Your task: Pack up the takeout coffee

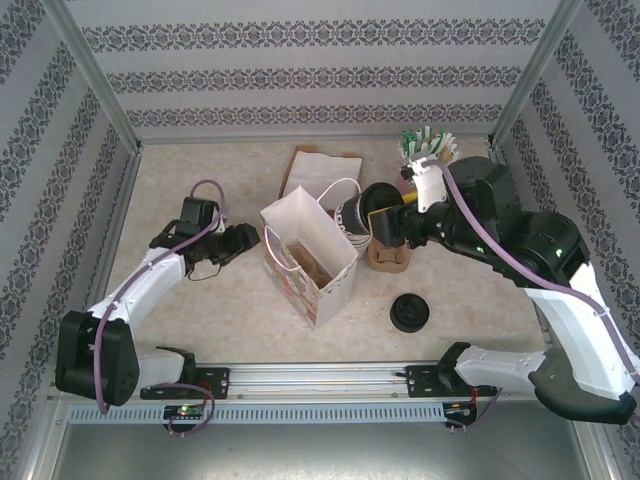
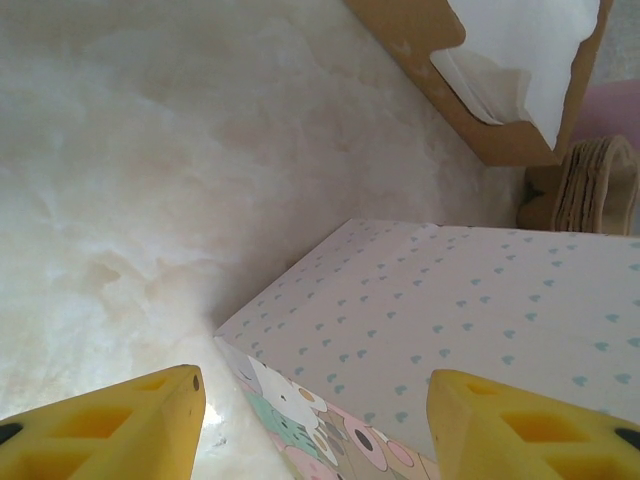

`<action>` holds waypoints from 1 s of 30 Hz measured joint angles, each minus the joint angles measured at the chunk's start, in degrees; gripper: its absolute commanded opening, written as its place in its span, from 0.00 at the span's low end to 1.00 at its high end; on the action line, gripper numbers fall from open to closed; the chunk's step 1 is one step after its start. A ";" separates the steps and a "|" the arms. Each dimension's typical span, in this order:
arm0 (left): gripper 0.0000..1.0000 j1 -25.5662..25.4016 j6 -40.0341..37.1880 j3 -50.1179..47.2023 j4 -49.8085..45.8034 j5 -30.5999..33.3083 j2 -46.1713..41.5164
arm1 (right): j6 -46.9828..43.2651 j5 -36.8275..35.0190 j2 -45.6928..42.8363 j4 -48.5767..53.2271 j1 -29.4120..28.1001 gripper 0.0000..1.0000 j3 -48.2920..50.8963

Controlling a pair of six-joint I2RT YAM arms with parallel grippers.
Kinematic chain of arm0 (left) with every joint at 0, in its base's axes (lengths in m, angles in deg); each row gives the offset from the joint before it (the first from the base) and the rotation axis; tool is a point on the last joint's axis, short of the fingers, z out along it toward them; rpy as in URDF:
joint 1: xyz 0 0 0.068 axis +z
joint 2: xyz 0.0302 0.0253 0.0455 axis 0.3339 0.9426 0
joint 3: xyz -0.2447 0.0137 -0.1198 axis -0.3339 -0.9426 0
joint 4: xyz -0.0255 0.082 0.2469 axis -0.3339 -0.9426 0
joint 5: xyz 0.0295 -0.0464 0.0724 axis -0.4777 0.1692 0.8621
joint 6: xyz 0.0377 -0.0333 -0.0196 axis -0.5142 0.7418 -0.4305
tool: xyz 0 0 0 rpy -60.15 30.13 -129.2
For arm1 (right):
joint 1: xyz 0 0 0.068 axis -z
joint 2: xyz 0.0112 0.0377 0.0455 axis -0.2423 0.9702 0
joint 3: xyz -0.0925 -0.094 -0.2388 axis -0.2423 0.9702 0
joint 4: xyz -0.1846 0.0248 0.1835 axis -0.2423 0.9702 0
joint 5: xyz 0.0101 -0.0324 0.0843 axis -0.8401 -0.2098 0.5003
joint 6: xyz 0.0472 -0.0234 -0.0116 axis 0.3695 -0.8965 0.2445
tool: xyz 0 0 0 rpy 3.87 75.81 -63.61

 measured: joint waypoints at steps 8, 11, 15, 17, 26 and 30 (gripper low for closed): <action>0.62 -2.95 2.32 -4.96 0.02 -0.33 -7.17 | -1.70 1.86 6.34 -0.85 -3.61 0.68 -3.85; 0.62 -4.39 2.73 -5.44 0.07 -0.96 -8.39 | -2.43 2.58 7.96 -1.14 -4.83 0.68 -4.20; 0.62 -6.08 2.67 -5.92 0.02 -2.10 -9.94 | -3.04 3.50 9.88 -1.03 -5.35 0.68 -4.31; 0.63 -6.08 2.64 -5.92 0.02 -2.32 -10.84 | -3.52 3.67 11.19 -0.59 -5.73 0.68 -4.83; 0.64 -6.08 0.46 -5.90 -2.08 -1.75 -15.37 | -5.16 3.41 18.99 3.52 -6.95 0.67 -8.31; 0.64 -6.08 -2.23 -4.57 -7.06 2.82 -15.58 | -5.38 2.32 22.45 5.84 -8.26 0.67 -10.45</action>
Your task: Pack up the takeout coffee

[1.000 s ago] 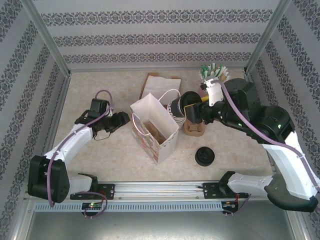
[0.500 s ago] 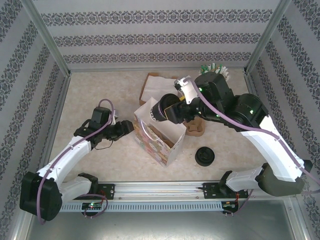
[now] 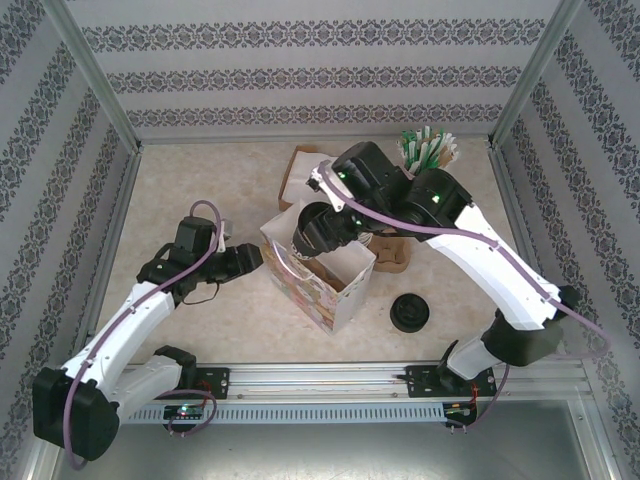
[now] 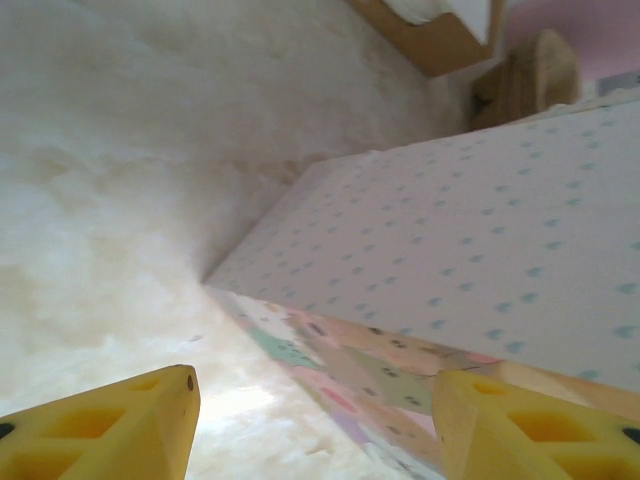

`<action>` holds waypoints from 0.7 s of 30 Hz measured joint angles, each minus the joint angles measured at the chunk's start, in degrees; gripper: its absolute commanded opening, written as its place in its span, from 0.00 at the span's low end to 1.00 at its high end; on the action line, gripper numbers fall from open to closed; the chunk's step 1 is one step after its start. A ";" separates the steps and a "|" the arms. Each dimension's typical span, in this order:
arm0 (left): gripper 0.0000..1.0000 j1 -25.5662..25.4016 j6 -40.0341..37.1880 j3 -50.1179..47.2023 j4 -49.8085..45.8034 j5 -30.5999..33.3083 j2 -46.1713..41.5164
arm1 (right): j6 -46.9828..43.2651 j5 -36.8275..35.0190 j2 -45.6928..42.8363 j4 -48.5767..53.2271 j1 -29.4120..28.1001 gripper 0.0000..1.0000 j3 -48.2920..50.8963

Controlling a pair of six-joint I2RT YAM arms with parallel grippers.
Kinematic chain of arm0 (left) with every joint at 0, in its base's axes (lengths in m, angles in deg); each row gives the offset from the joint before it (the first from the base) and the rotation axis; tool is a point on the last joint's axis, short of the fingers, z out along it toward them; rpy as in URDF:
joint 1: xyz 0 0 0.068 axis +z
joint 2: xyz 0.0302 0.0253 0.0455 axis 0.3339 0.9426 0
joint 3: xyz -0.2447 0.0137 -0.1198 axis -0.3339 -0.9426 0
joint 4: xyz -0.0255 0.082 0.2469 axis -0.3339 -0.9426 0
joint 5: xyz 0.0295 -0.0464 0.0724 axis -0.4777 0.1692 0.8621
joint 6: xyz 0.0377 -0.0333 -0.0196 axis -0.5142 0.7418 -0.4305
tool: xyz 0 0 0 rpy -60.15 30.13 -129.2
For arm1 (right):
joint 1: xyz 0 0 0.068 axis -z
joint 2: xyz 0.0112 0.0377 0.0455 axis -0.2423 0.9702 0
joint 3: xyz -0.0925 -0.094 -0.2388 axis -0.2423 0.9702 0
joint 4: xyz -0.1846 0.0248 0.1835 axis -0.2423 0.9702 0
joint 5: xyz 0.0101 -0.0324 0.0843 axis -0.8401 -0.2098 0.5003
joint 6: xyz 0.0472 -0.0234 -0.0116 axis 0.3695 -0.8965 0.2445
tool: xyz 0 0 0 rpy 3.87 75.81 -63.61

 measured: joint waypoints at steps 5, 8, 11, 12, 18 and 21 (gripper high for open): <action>0.65 0.00 -2.71 4.35 -4.85 6.23 -0.44 | 0.02 -1.46 3.74 2.27 -1.11 0.66 -1.81; 0.67 0.00 -3.72 6.56 -6.29 9.18 -1.95 | 0.04 -2.45 6.08 3.39 -1.20 0.66 -3.06; 0.68 0.00 -4.72 8.48 -7.41 11.82 -3.82 | 0.04 -2.86 8.44 4.00 -1.22 0.66 -4.66; 0.69 0.00 -4.94 9.16 -7.85 12.50 -4.35 | 0.04 -2.97 9.35 4.31 -1.36 0.66 -5.38; 0.69 0.02 -5.66 12.35 -8.61 14.78 -4.92 | 0.02 -3.69 13.14 5.53 -1.97 0.66 -7.74; 0.70 0.02 -5.73 13.20 -8.98 14.99 -4.87 | 0.04 -3.93 14.38 5.92 -1.95 0.66 -7.76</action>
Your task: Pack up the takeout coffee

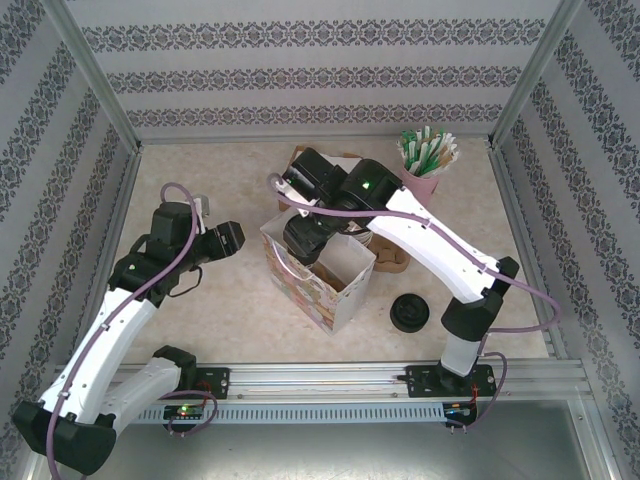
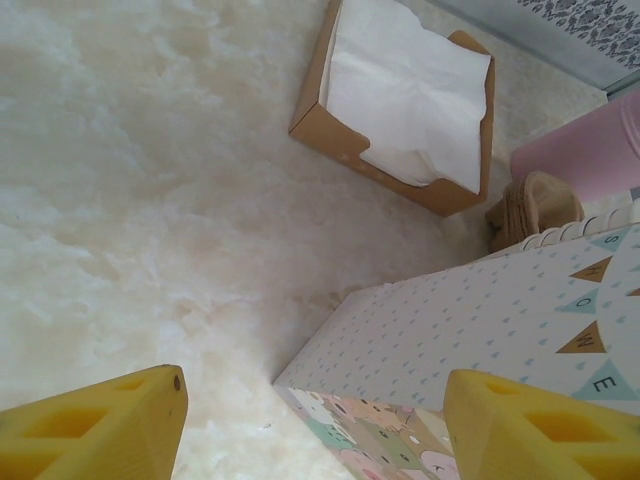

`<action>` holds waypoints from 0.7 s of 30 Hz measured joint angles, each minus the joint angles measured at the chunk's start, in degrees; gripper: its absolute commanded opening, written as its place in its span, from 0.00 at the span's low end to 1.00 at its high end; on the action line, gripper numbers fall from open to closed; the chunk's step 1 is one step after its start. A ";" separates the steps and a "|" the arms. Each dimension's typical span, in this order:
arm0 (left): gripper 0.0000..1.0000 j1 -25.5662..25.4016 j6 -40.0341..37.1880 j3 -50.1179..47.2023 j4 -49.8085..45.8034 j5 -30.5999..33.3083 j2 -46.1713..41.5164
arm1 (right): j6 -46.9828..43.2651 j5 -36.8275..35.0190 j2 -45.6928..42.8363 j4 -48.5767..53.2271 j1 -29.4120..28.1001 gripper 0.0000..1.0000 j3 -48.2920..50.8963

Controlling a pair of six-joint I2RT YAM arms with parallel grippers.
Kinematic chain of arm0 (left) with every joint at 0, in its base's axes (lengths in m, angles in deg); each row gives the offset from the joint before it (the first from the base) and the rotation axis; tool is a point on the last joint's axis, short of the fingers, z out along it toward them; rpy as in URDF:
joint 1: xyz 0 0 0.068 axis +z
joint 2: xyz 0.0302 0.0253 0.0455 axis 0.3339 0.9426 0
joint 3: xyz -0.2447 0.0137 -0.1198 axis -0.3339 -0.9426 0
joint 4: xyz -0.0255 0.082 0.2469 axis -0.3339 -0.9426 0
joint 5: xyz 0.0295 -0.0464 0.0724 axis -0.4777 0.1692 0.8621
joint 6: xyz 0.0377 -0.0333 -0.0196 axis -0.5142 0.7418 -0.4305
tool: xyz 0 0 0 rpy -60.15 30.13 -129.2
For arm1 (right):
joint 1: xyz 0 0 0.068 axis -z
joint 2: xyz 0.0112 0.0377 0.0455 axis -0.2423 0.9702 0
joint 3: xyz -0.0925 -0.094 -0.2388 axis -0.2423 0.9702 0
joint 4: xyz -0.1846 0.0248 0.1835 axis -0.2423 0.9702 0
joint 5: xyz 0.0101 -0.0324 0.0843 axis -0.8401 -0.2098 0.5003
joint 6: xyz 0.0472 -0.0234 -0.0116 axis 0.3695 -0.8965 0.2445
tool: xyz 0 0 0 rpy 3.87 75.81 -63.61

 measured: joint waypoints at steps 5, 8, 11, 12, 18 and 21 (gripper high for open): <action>0.71 0.04 0.00 1.68 -0.35 -0.07 0.76 | 0.00 0.00 1.70 -0.02 0.00 0.65 0.00; 0.71 0.04 -0.02 2.08 -0.35 -0.09 1.31 | 0.00 0.00 2.45 -0.07 0.00 0.65 0.00; 0.71 0.04 0.00 2.10 -0.35 -0.26 1.84 | -0.02 0.02 3.21 -0.13 0.00 0.65 0.02; 0.71 0.04 -0.02 2.16 -0.35 -0.35 2.05 | -0.02 0.04 3.34 -0.31 0.00 0.65 0.13; 0.72 0.04 0.00 3.34 -0.35 -0.98 3.02 | 0.00 0.07 3.43 -2.05 0.00 0.65 2.12; 0.73 0.04 -0.02 4.39 -0.37 -2.08 3.13 | 0.04 0.13 3.37 -3.61 0.02 0.64 4.50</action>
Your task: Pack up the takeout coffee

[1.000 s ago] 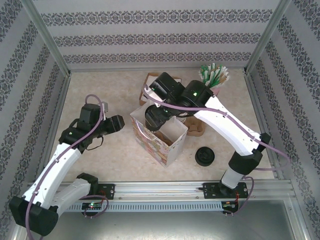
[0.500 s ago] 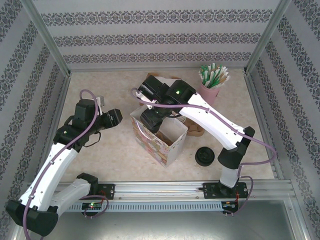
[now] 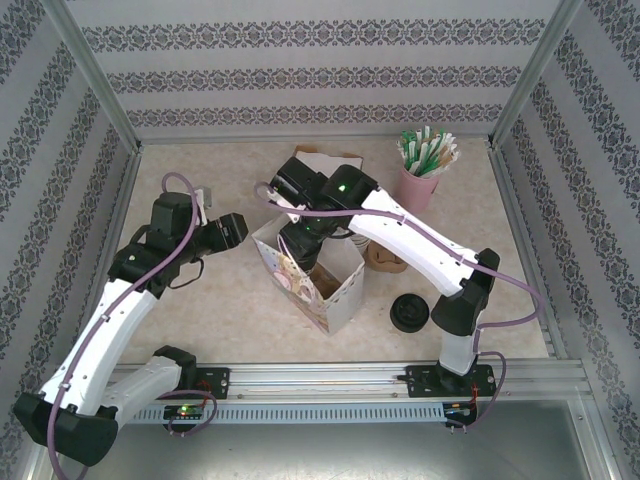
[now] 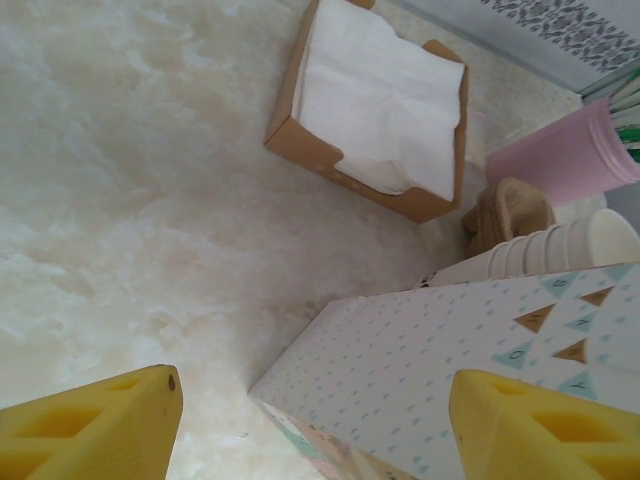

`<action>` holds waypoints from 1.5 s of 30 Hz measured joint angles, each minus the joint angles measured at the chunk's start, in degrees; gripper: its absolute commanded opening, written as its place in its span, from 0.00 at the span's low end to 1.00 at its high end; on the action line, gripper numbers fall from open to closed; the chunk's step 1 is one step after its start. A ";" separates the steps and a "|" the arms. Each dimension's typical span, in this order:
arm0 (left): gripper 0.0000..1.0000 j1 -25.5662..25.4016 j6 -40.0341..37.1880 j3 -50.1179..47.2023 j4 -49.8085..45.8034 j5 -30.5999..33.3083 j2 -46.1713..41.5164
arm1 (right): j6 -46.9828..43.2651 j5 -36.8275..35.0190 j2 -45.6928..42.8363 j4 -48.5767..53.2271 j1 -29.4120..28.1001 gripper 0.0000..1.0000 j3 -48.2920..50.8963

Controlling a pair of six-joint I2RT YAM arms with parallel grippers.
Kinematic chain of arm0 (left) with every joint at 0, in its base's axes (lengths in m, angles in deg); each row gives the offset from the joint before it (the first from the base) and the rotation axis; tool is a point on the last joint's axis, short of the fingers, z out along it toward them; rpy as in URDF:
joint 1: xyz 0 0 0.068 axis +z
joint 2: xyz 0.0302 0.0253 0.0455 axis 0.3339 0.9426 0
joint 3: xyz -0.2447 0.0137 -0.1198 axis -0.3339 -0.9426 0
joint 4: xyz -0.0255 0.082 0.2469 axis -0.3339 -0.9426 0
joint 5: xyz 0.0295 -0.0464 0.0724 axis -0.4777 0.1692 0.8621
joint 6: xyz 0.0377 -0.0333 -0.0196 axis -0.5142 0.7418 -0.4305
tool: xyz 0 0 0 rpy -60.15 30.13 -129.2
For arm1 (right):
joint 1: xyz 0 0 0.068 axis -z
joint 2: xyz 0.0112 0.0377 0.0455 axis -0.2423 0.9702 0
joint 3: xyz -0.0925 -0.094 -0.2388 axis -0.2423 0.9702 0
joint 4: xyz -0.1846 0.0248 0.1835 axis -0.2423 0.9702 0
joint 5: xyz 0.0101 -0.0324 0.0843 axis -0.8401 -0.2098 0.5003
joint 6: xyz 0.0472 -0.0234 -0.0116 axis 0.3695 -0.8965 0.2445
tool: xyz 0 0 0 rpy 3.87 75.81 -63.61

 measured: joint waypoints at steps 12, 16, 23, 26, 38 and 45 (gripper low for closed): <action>0.75 0.00 -0.61 2.73 0.68 -8.31 2.08 | 1.07 -0.09 -2.14 -3.52 0.09 0.64 4.00; 0.76 0.00 -0.61 2.73 1.55 -11.87 2.71 | 1.29 -0.81 -4.46 -4.35 0.11 0.64 4.00; 0.76 0.00 -0.55 2.73 3.10 -17.35 2.99 | 1.55 -2.05 -7.34 -5.57 0.52 0.64 5.14; 0.76 -0.02 -0.35 2.73 4.07 -19.91 3.02 | 1.70 -2.29 -7.54 -5.75 1.01 0.64 6.29; 0.76 -0.50 -0.42 2.73 4.37 -23.98 4.07 | 1.70 -2.80 -8.22 -8.33 1.27 0.64 10.86; 0.76 -0.81 -2.64 4.96 3.13 -23.96 6.43 | 1.73 -2.43 -8.20 -10.21 1.25 0.63 13.33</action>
